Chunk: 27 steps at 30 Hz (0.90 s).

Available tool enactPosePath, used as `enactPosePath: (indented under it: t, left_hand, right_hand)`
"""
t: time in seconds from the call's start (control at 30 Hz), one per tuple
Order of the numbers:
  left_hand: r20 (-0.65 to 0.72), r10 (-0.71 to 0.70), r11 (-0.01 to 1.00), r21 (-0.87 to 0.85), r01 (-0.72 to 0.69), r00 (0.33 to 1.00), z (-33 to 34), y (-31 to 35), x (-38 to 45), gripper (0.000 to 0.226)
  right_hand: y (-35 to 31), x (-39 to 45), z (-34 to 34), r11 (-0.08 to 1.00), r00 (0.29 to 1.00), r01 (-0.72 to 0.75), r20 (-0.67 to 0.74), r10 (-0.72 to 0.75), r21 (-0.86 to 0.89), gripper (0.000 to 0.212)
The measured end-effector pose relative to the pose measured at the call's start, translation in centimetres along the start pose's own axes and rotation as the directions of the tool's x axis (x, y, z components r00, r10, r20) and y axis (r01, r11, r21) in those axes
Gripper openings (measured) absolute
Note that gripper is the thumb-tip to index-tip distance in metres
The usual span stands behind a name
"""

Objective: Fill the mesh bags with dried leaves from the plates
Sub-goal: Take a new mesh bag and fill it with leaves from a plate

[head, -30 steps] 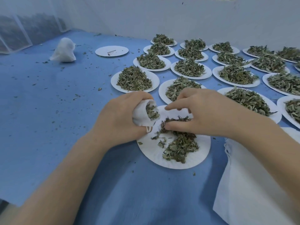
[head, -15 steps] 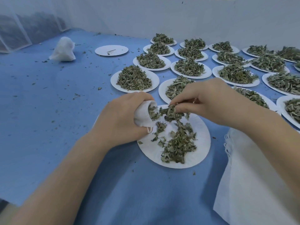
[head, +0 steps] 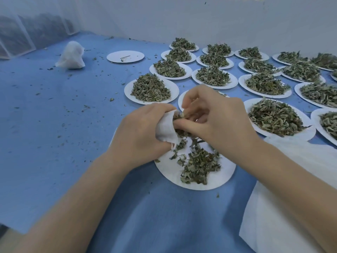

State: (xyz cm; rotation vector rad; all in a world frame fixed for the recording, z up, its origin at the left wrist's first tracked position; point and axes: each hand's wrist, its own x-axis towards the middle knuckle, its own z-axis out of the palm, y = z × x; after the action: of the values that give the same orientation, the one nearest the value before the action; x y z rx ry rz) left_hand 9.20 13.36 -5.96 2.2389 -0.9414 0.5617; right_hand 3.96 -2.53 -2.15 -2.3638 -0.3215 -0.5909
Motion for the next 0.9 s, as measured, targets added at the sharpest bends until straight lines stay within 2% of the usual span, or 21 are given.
enactPosePath:
  t: [0.03,0.1,0.17,0.23,0.4,0.47,0.63,0.7,0.77,0.83,0.9]
  left_hand:
    - [-0.018,-0.001,1.0,-0.006,0.001,1.0,0.0,0.1,0.0,0.052]
    - [-0.047,-0.006,1.0,-0.014,0.006,0.999,0.0,0.4,0.0,0.052]
    - [-0.063,-0.029,0.999,-0.018,0.027,0.998,0.0,0.5,0.1,0.051]
    - [-0.073,-0.056,0.998,-0.026,0.054,0.996,0.0,0.4,0.2,0.05]
    - [-0.059,-0.076,0.997,-0.026,0.075,0.995,-0.1,0.1,0.2,0.052]
    - [-0.05,-0.05,0.999,-0.02,0.049,0.998,0.0,0.1,0.2,0.052]
    - [-0.013,-0.011,1.0,0.005,0.011,1.0,0.3,0.3,0.2,0.059]
    - [-0.02,0.014,1.0,0.001,-0.014,1.0,0.4,0.6,0.2,0.05]
    - [-0.037,0.055,0.998,-0.006,-0.055,0.998,0.4,1.1,0.3,0.045]
    - [-0.048,0.097,0.995,-0.019,-0.098,0.994,0.4,1.3,0.3,0.049]
    - [-0.052,0.113,0.993,-0.01,-0.113,0.992,0.4,1.4,0.2,0.047]
  right_hand:
    - [0.1,0.0,0.2,0.998,0.999,-0.031,-0.035,0.033,0.056,0.022]
    - [0.1,0.0,0.4,0.996,0.999,-0.03,-0.041,0.033,0.087,0.014]
    - [0.0,0.0,0.2,0.999,0.999,0.045,0.006,-0.045,0.002,0.007]
    - [0.1,0.0,-0.1,0.986,0.988,0.147,0.067,-0.142,-0.074,0.014]
    - [0.7,0.3,-1.2,0.953,0.923,0.281,0.305,-0.235,-0.115,0.034]
    - [1.0,0.6,-1.5,0.934,0.915,0.333,0.285,-0.287,-0.127,0.03]
    - [0.6,0.5,-1.1,0.922,0.928,0.368,0.109,-0.356,-0.122,0.017]
    - [0.5,0.3,-0.4,0.895,0.91,0.414,0.075,-0.407,-0.168,0.011]
    - [0.2,0.2,0.5,0.878,0.893,0.448,0.048,-0.447,-0.168,0.016]
    - [-0.1,0.1,1.1,0.88,0.887,0.461,0.055,-0.458,-0.114,0.023]
    - [-0.1,0.0,1.3,0.896,0.894,0.436,0.153,-0.421,-0.084,0.023]
